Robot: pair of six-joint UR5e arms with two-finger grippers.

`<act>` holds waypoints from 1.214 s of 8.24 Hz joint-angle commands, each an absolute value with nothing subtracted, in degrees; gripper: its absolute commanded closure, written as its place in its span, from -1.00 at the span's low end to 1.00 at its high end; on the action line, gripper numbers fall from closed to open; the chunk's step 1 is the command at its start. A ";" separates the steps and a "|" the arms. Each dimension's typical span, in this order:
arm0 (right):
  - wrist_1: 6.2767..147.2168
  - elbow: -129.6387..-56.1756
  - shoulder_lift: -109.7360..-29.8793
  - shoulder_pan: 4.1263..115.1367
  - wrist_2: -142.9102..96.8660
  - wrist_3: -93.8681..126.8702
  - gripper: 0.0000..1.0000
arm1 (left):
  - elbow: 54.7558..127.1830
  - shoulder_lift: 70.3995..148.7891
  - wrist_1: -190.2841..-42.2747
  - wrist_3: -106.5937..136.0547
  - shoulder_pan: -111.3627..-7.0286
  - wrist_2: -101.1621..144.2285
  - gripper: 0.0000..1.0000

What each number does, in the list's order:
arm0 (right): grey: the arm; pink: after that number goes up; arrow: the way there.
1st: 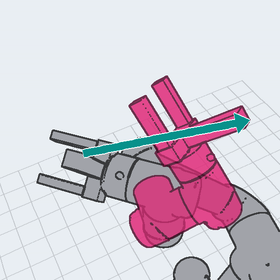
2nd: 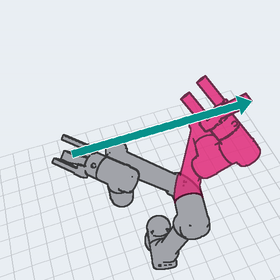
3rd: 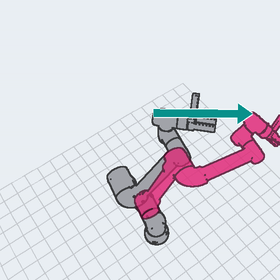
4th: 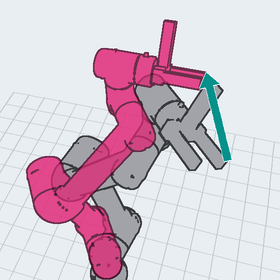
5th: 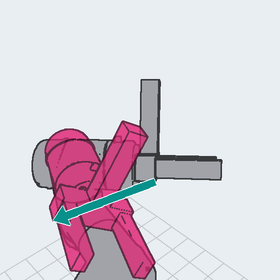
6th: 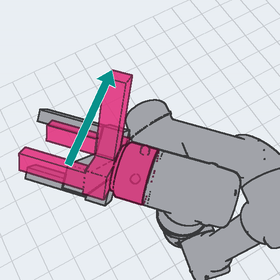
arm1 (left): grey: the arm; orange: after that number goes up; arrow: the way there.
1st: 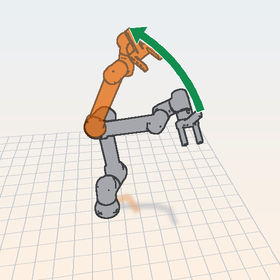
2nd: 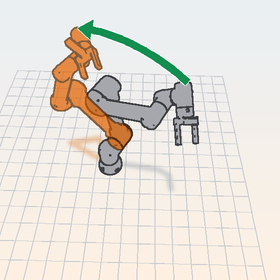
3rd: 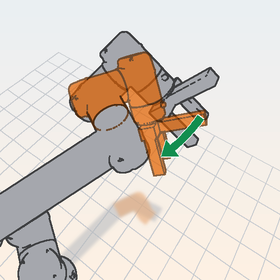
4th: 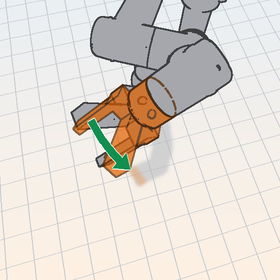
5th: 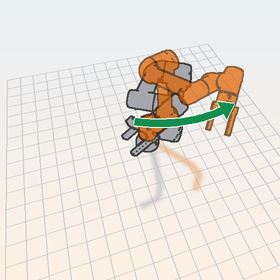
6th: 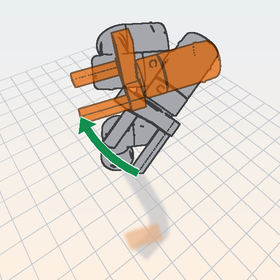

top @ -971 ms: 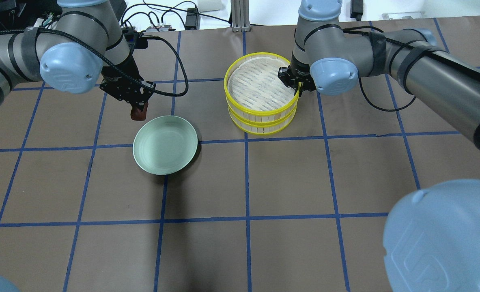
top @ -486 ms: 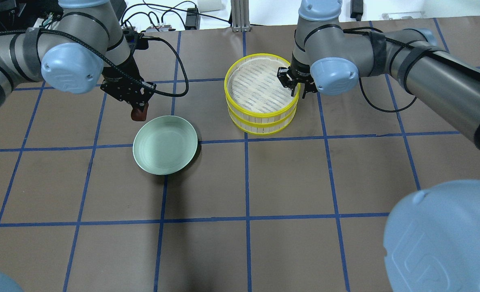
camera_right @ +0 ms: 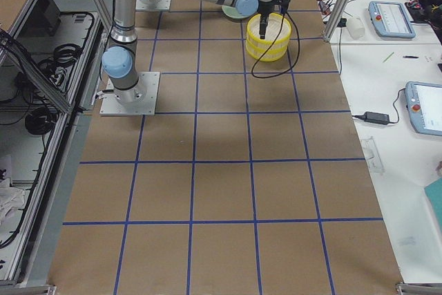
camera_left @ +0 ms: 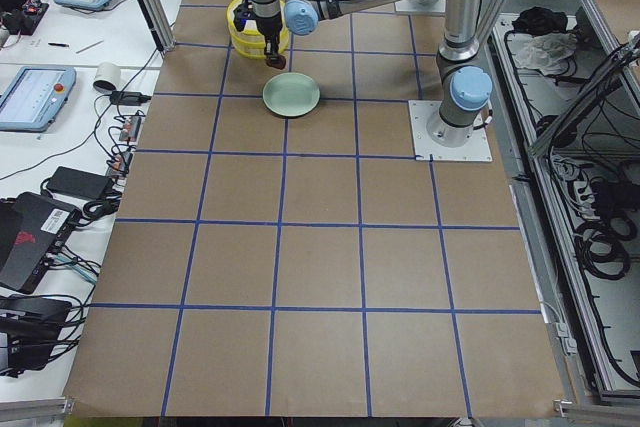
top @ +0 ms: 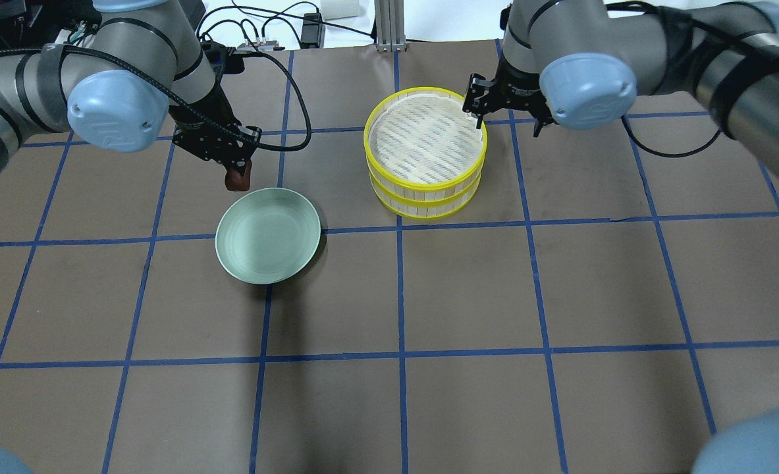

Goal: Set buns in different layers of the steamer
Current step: 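Open right gripper and withdraw from steamer while left moves bun toward steamer, then lower the brown bun into the top steamer tier and open left gripper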

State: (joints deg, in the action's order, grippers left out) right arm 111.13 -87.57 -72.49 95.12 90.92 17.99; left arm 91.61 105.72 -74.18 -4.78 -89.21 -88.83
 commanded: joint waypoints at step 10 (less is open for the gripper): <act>89.03 -88.07 -87.37 93.96 88.77 10.28 -1.00 | 89.38 119.61 -40.97 18.26 -99.67 -62.75 -0.09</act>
State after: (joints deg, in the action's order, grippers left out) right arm 88.76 -87.62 -87.66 94.04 88.60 10.52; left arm 89.52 116.92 -42.83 16.48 -99.23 -62.96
